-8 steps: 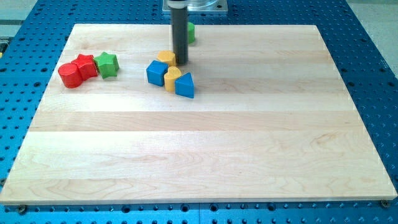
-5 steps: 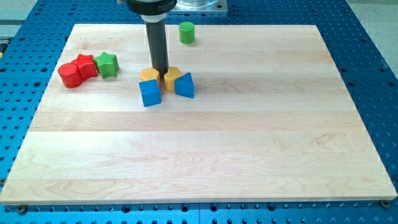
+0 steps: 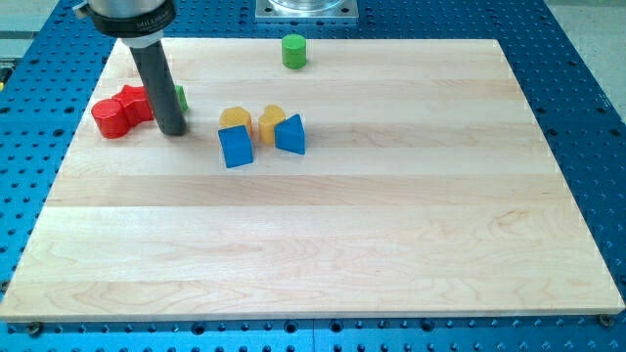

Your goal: Move the green star to the left of the green circle

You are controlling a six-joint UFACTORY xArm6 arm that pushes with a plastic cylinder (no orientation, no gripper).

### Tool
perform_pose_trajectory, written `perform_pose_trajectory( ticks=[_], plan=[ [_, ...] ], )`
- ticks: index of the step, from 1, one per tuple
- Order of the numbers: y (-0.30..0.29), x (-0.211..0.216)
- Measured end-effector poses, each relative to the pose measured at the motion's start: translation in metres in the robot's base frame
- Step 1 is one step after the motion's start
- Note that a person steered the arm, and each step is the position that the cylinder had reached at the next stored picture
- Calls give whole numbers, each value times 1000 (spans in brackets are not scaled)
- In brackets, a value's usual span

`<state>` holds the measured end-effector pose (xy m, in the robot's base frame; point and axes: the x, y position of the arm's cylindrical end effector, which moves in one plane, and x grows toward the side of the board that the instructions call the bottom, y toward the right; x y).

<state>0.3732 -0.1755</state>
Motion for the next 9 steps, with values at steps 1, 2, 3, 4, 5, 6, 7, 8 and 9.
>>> perform_pose_trajectory(
  ticks=[1, 2, 3, 4, 5, 6, 7, 8, 9],
  plan=[
    [39, -8],
    [41, 27],
    [27, 37],
    [-1, 30],
    [-13, -7],
    [11, -60],
    [28, -72],
    [15, -40],
    [13, -41]
  ],
)
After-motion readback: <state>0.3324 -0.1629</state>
